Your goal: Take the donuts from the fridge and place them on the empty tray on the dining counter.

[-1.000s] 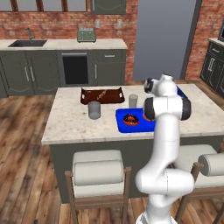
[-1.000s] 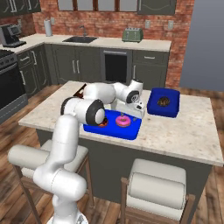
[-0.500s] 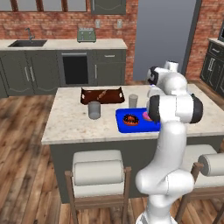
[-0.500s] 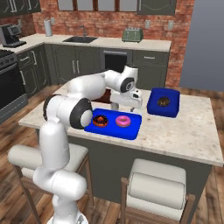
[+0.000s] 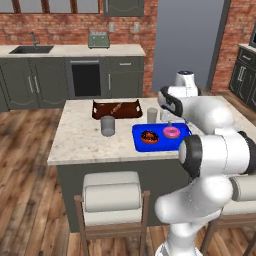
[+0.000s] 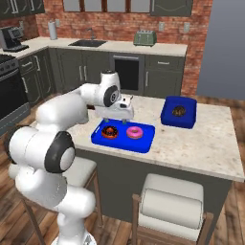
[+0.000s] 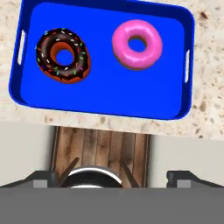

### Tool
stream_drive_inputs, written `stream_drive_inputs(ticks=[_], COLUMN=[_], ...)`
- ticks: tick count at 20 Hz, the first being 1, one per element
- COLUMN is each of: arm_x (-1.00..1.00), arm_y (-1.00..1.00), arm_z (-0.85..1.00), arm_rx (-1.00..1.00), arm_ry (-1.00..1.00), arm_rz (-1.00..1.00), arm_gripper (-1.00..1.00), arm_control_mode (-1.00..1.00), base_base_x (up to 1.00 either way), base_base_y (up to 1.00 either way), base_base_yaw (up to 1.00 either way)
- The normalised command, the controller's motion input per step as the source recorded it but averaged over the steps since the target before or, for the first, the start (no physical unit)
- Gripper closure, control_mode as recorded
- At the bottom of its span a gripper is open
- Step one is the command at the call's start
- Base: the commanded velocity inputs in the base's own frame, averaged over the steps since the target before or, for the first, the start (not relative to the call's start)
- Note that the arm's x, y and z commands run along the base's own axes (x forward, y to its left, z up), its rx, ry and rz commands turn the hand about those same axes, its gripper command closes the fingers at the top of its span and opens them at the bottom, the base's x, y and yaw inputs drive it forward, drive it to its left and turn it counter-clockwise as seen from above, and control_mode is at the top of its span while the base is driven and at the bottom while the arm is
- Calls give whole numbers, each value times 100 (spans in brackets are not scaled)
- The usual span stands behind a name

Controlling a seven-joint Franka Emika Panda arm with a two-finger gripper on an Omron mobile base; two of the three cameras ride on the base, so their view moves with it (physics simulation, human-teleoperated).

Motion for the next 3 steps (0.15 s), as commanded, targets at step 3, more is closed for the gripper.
stream_drive_inputs(ticks=[3], arm_x=[-100], arm_y=[35], arm_z=[0], arm_rx=[1], arm_ry=[-35], arm_rz=[0], arm_gripper=[-100], arm_control_mode=[-100], base_base_x=[0], base_base_y=[0], base_base_yaw=[0])
